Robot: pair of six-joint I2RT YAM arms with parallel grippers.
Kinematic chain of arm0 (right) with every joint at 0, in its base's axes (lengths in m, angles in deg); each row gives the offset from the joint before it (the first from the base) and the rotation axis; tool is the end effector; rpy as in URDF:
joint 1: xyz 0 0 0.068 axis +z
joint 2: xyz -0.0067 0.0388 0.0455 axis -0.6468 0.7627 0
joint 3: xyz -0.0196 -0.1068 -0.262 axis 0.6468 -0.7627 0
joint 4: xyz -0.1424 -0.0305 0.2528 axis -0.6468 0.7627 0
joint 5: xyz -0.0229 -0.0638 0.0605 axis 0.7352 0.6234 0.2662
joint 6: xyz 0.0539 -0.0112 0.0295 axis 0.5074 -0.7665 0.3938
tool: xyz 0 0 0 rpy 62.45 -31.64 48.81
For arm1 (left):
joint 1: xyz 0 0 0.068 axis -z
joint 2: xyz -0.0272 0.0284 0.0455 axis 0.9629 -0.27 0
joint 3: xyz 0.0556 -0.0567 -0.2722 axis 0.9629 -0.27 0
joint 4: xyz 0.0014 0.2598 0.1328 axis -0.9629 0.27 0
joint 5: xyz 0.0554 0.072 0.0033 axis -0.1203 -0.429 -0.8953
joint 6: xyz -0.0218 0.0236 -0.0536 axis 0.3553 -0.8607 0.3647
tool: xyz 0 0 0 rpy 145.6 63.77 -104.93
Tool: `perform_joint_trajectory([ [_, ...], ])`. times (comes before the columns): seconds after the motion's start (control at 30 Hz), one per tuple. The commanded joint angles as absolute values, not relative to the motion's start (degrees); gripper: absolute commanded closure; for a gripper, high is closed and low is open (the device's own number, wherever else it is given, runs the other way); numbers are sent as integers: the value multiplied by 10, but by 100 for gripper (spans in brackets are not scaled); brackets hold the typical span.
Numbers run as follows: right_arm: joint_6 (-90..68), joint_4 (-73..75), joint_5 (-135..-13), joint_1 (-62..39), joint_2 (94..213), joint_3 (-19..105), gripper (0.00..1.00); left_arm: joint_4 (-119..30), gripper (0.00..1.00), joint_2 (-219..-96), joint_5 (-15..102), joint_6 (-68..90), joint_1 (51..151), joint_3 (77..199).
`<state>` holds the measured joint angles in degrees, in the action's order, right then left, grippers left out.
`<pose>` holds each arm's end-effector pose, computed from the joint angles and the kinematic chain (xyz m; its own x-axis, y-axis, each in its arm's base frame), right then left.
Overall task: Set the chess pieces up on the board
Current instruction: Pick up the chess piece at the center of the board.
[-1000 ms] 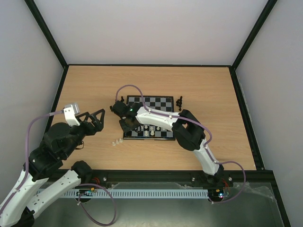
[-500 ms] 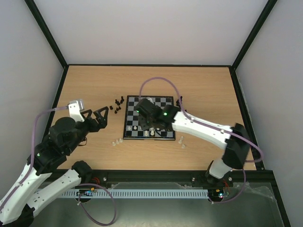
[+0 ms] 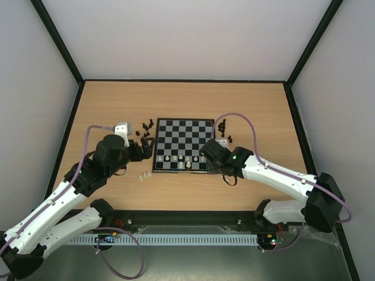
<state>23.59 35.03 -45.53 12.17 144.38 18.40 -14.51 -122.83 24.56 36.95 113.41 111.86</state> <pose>0.1852 0.2142 0.2330 -0.7897 -0.0072 -0.6134 -0.1334 0.9780 0.1603 0.1570 -0.1164 0.3300 -0.5372 -0.3322 -0.7753 0.2057 0.8398 -0.5024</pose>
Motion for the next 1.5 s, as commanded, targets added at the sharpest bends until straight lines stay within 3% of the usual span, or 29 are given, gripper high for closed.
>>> perform_joint_trajectory([
  [0.0,277,380,-432,115,1432,148,52,-176,0,-1230,267,358,1131,1105],
  [1.47,278,291,-468,62,1459,49,74,-197,0,-1233,276,360,1131,1073],
])
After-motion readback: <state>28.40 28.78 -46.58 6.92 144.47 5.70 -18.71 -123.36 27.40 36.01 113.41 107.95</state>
